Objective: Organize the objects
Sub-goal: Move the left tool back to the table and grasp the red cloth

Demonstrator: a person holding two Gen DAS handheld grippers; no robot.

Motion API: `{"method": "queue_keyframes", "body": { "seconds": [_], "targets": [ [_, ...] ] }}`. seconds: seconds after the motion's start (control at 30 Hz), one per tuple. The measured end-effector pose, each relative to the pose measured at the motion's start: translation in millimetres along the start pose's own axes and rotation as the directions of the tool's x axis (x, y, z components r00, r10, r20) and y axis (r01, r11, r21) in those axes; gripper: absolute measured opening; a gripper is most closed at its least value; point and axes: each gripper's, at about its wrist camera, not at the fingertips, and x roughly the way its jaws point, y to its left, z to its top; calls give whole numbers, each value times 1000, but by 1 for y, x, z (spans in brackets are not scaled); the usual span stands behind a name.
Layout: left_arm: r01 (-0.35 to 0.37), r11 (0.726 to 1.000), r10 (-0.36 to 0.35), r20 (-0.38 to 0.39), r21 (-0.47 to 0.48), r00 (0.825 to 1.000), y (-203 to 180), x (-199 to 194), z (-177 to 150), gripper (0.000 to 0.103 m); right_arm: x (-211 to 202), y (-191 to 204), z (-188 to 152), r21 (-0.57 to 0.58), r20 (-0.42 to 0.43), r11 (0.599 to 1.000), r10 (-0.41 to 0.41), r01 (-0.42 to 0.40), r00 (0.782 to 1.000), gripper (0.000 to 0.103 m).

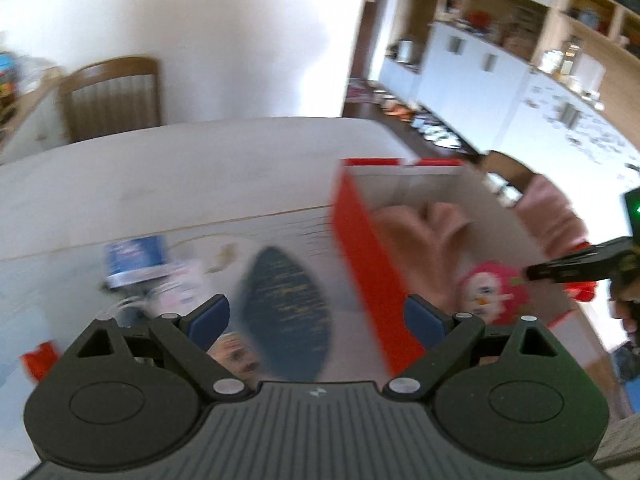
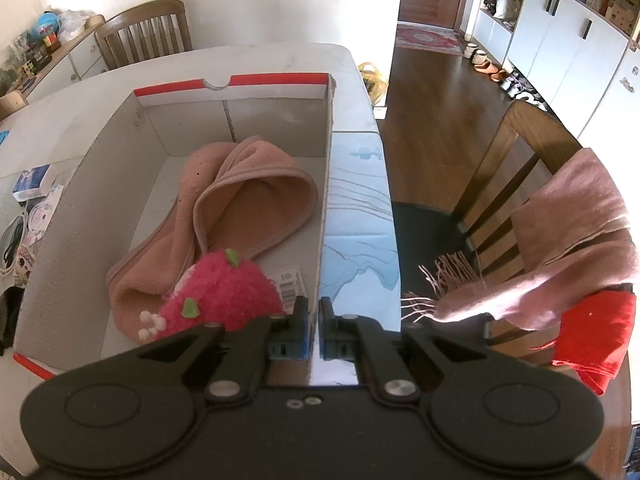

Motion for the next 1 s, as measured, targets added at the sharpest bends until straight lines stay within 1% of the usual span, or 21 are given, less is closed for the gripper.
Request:
{"method": "queue_keyframes", "body": {
  "seconds": [0.1, 0.2, 0.27, 0.3, 0.37, 0.47, 0.6, 0.7, 0.83, 1.0],
  "targets": [
    [-68, 997, 68, -16, -46, 998, 30, -3, -11, 94, 0, 1, 1, -3, 0, 1000, -6, 6, 1000, 4],
    [-138, 986, 135, -35, -92, 990, 56, -3, -25, 94, -1, 2, 1, -4, -1, 1000, -12, 12, 1000, 4],
    [-189, 974, 184, -53, -122, 982, 75, -1, -34, 97, 0, 2, 0, -5, -2, 1000, -15, 15, 1000, 4],
    [-210, 968, 204, -59, -139, 977, 85, -1, -39, 101, 0, 3, 1, -6, -2, 1000, -17, 17, 1000, 4],
    [-242, 954, 230, -85, -179, 969, 104, 3, -48, 102, 0, 4, 1, -7, -3, 1000, -21, 21, 1000, 4],
    [-271, 933, 245, -136, -237, 960, 127, 12, -62, 102, 0, 5, 1, -9, -4, 1000, -26, 26, 1000, 4],
    [-320, 909, 276, -189, -267, 942, 145, 24, -79, 102, 0, 5, 2, -7, -5, 999, -32, 32, 999, 4],
    [-339, 891, 279, -225, -303, 934, 158, 33, -90, 102, 0, 6, 1, -7, -7, 999, -36, 36, 999, 5],
    [-374, 870, 305, -246, -322, 920, 167, 40, -98, 102, 0, 7, 1, -10, -9, 999, -41, 40, 999, 5],
    [-395, 851, 316, -263, -345, 912, 175, 48, -103, 101, 2, 7, 0, -12, -13, 999, -44, 44, 999, 5]
  ]
}}
